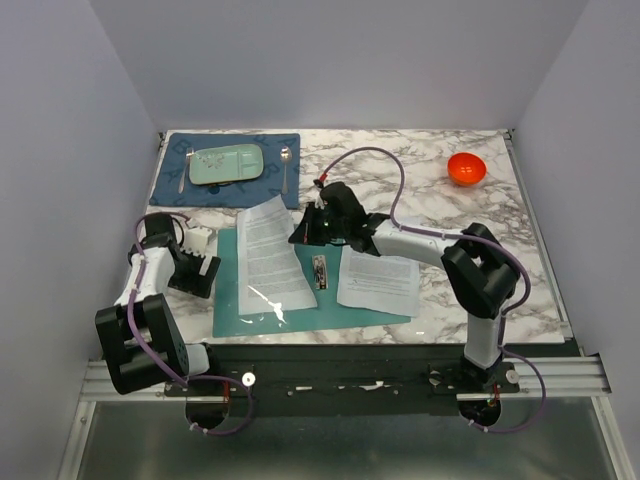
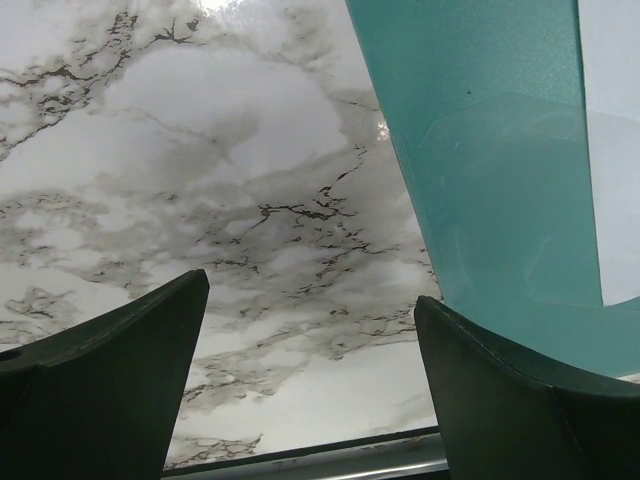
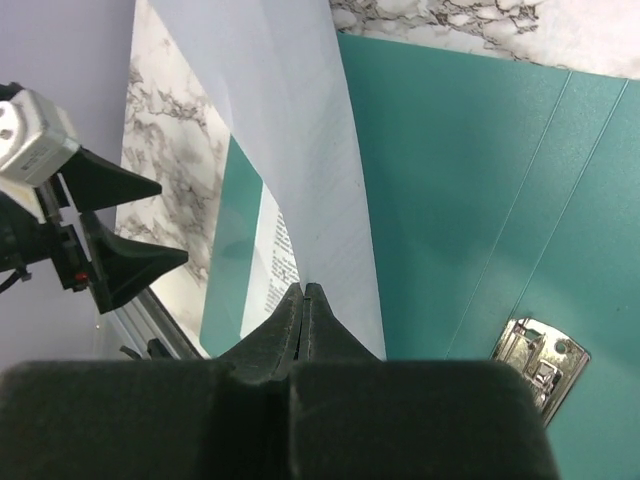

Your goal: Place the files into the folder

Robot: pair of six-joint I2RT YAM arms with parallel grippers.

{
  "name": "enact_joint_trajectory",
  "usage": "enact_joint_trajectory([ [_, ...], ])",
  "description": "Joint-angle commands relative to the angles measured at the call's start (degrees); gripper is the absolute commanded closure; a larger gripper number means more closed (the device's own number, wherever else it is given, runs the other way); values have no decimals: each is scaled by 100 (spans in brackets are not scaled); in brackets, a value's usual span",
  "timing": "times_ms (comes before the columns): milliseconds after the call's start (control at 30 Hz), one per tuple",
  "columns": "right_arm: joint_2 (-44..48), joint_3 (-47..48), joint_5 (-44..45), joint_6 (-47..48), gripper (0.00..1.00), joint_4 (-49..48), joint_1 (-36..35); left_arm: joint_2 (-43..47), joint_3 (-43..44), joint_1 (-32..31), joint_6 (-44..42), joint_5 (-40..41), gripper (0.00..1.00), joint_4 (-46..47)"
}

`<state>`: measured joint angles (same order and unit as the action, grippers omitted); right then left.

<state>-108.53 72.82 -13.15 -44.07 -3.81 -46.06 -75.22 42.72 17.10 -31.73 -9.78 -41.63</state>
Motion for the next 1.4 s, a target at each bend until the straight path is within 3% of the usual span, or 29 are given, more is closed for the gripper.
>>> enact_joint_trajectory([
  [0, -352, 198, -91, -145, 99, -225, -96, -10, -1, -58, -431, 64, 1, -30],
  [467, -590, 330, -232, -40, 99, -164, -491, -212, -71, -163, -264, 169, 1, 172],
  [867, -1056, 1155, -355, 136, 99, 206, -491, -221, -44, -190, -220, 292, 1, 225],
  [1367, -766, 374, -338, -180, 99, 56, -649, -397, 96, -207, -123, 293, 1, 287],
])
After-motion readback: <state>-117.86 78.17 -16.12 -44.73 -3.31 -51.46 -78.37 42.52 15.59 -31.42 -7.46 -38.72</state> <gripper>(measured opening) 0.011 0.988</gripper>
